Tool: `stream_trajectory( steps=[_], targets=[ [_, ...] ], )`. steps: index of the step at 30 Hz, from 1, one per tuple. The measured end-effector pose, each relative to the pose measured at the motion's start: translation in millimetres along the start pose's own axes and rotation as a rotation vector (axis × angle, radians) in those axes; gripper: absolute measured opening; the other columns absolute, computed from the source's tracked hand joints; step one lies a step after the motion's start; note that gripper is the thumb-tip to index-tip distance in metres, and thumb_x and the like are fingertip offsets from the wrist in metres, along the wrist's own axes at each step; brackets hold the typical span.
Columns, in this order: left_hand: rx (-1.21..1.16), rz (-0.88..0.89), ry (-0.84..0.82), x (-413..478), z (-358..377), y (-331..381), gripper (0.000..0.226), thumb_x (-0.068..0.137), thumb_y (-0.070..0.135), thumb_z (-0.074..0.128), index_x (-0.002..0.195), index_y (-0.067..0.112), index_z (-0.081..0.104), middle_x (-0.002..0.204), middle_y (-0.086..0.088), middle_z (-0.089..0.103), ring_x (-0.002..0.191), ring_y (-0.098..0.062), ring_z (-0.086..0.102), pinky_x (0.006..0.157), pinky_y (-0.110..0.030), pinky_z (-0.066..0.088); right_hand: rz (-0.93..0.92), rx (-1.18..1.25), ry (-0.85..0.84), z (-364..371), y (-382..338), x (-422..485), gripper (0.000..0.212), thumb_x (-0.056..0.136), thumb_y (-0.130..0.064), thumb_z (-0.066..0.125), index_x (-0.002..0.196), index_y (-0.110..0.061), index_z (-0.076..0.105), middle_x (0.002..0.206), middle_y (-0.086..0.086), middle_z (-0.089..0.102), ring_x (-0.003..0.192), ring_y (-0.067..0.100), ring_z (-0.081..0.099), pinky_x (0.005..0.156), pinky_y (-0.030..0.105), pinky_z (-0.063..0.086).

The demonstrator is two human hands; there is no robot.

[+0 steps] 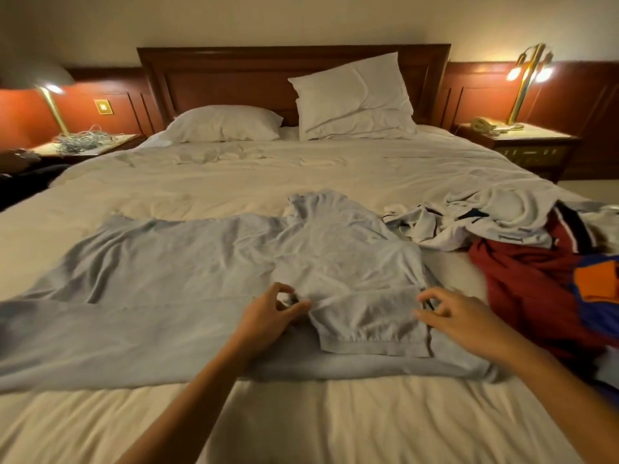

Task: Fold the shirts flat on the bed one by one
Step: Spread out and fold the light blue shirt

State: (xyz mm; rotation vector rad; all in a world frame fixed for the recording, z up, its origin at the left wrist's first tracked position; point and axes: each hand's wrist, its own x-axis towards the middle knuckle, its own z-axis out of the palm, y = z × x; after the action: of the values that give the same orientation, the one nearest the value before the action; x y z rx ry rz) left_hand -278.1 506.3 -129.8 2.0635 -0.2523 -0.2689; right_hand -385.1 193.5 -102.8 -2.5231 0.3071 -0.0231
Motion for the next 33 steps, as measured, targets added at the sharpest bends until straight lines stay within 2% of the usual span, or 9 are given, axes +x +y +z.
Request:
stream_trajectory(
  steps=[4,7,9,14,19,24,28,30,33],
  targets=[
    [-0.091,-0.017,0.057,-4,21,12,0.053,0.080,0.035,0.082,0.125,0.028,0.056,0.096,-0.011,0.072,0.088,-0.026,0.071,0.089,-0.042,0.057,0.060,0.054,0.144,40,-23,13,0.023,0.090,-0.036,0.071,0.108,-0.028,0.061,0.080,-0.003,0.065,0.075,0.015,0.062,0.068,0.031,0.047],
    [-0.315,-0.068,0.051,-8,26,23,0.048,0.082,0.012,0.080,0.126,0.020,0.061,0.106,-0.023,0.066,0.089,-0.030,0.070,0.077,-0.037,0.062,0.111,0.318,0.334,51,-38,24,0.012,0.090,-0.013,0.070,0.101,-0.009,0.073,0.098,0.011,0.073,0.091,0.025,0.067,0.079,0.032,0.052],
    [-0.456,-0.101,0.037,-12,25,29,0.044,0.083,0.002,0.077,0.123,0.013,0.062,0.115,-0.028,0.061,0.089,-0.031,0.069,0.068,-0.033,0.062,0.162,0.504,0.439,49,-45,25,0.008,0.090,-0.010,0.068,0.094,-0.010,0.075,0.099,0.011,0.074,0.084,0.020,0.064,0.074,0.027,0.047],
    [-0.479,-0.158,0.046,-21,25,30,0.061,0.078,0.000,0.081,0.133,0.008,0.056,0.120,-0.016,0.057,0.101,-0.033,0.067,0.079,-0.038,0.062,0.299,0.688,0.233,47,-46,17,0.050,0.087,-0.022,0.076,0.133,-0.012,0.059,0.119,0.009,0.063,0.091,0.022,0.062,0.078,0.031,0.051],
    [-0.495,-0.169,0.006,-25,28,27,0.084,0.074,0.000,0.084,0.147,0.009,0.042,0.137,-0.012,0.048,0.108,-0.028,0.064,0.077,-0.030,0.061,0.218,0.587,0.152,41,-38,5,0.076,0.078,-0.026,0.084,0.145,-0.015,0.049,0.152,0.007,0.043,0.138,0.025,0.041,0.109,0.032,0.035],
    [-0.117,-0.157,-0.046,-22,23,12,0.101,0.070,0.018,0.090,0.153,0.011,0.033,0.144,-0.011,0.048,0.124,-0.022,0.052,0.106,-0.033,0.046,0.165,0.343,0.093,41,-22,-1,0.092,0.075,-0.025,0.086,0.151,-0.008,0.038,0.154,0.010,0.040,0.141,0.024,0.038,0.109,0.027,0.030],
    [0.024,-0.088,-0.112,-18,19,9,0.097,0.071,0.021,0.090,0.151,0.011,0.036,0.117,-0.001,0.057,0.083,0.000,0.058,0.065,-0.008,0.047,0.106,0.085,0.080,38,-24,3,0.081,0.078,-0.034,0.083,0.144,-0.004,0.046,0.144,0.014,0.051,0.131,0.026,0.048,0.099,0.024,0.036],
    [0.033,-0.063,-0.158,-17,15,6,0.101,0.072,0.025,0.089,0.153,0.016,0.031,0.112,0.000,0.060,0.064,-0.003,0.063,0.053,-0.013,0.049,0.118,-0.186,0.018,34,-28,3,0.073,0.083,-0.051,0.073,0.141,-0.014,0.050,0.144,0.012,0.048,0.127,0.027,0.050,0.099,0.031,0.041],
    [0.271,0.070,-0.017,-19,-7,-5,0.085,0.080,0.046,0.079,0.151,0.029,0.037,0.132,0.000,0.055,0.098,-0.020,0.064,0.081,-0.028,0.054,0.179,-0.550,0.057,31,-36,5,0.066,0.087,-0.072,0.051,0.135,-0.025,0.053,0.148,0.010,0.035,0.127,0.031,0.046,0.100,0.041,0.041]
  ],
)
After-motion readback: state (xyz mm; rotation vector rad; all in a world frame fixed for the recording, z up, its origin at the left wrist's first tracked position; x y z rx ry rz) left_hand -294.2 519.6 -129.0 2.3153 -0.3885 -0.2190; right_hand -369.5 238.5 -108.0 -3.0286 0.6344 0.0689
